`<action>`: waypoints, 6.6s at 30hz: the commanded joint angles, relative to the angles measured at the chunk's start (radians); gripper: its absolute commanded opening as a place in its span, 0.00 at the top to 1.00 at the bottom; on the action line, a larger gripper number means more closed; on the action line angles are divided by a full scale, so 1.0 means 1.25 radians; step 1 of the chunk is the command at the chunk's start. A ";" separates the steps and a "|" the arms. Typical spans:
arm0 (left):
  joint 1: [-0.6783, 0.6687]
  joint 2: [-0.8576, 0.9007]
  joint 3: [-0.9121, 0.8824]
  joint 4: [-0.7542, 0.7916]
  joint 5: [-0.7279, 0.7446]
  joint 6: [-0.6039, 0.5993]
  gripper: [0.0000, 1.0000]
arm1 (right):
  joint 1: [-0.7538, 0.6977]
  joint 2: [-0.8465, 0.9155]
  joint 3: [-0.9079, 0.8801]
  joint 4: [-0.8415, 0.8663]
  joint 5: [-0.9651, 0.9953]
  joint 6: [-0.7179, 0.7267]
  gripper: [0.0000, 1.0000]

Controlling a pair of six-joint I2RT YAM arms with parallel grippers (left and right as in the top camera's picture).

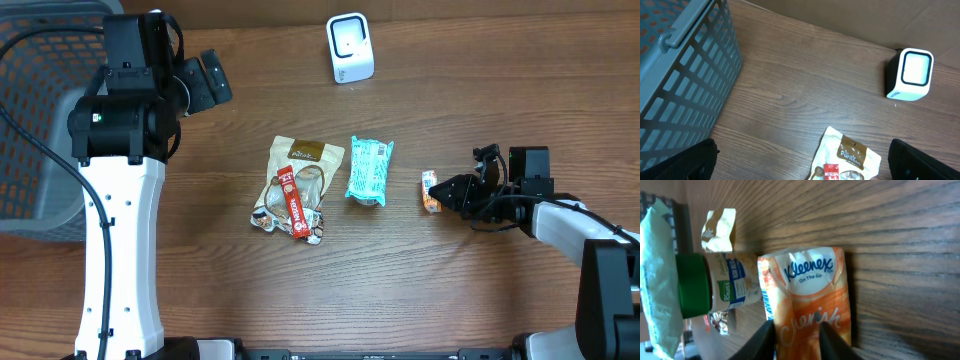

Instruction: Scan the item barcode

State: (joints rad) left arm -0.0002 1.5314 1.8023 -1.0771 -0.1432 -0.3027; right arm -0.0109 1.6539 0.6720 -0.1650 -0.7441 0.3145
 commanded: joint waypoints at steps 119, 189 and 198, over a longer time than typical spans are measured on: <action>0.000 -0.012 0.013 0.003 -0.001 0.015 0.00 | 0.377 -0.074 0.340 -0.187 0.216 0.126 0.96; 0.000 -0.012 0.013 0.003 -0.001 0.015 0.00 | 0.602 -0.048 0.471 -0.371 0.699 0.166 0.37; 0.000 -0.012 0.013 0.003 -0.001 0.015 0.00 | 0.416 -0.070 0.574 -0.708 0.701 0.045 0.28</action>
State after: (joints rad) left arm -0.0002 1.5314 1.8023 -1.0771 -0.1432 -0.3027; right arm 0.5770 1.5661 1.3811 -0.9981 0.1310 0.4576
